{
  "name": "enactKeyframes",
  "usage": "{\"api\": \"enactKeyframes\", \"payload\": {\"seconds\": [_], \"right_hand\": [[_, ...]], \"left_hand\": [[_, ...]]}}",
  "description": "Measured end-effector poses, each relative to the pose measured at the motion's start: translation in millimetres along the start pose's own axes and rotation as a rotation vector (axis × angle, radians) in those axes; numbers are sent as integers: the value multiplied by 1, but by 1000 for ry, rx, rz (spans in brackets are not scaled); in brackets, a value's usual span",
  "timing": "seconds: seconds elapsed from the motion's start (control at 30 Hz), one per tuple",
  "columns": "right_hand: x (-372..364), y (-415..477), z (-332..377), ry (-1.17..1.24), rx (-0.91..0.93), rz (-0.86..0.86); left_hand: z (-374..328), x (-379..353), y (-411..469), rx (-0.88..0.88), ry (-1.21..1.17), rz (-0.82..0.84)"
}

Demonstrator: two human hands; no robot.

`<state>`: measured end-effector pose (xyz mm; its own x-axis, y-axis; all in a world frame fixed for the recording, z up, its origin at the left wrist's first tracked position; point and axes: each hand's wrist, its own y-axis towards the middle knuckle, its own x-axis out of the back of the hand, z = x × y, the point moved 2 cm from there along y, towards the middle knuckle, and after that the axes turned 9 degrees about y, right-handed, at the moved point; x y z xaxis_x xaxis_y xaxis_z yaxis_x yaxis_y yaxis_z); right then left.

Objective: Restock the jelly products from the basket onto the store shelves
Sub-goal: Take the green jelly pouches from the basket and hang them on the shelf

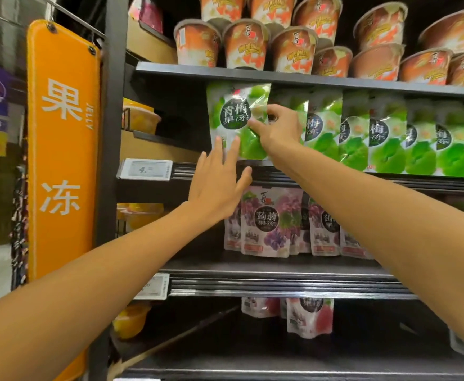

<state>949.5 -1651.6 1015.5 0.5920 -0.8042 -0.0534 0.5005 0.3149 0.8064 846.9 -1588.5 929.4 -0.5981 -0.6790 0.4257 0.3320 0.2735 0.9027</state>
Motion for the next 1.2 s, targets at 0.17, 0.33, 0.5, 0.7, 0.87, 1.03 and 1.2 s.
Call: {"api": "enactKeyframes", "payload": {"seconds": [0.17,0.33,0.5,0.7,0.87,1.03,1.2], "right_hand": [[3,-1,-13,-91,-30,96],[22,-7,-21,-160,79,48],[39,-8,-31,-269,111,58],[35,-4,-40,-227,10,86],[31,-2,-43,-163,-59,107],[35,-5,-43,-104,-120,120],[39,-12,-42,-52,-96,60]], "left_hand": [[0,-10,0,-11,61,0],[-3,-11,-2,-39,42,-20],[-5,-9,-6,-41,32,-72],[-14,-12,-8,-64,70,-106],[-18,-16,-9,-21,38,-121],[-16,-15,-11,-30,40,-118],[-14,-9,-14,-24,-14,-112]]}}
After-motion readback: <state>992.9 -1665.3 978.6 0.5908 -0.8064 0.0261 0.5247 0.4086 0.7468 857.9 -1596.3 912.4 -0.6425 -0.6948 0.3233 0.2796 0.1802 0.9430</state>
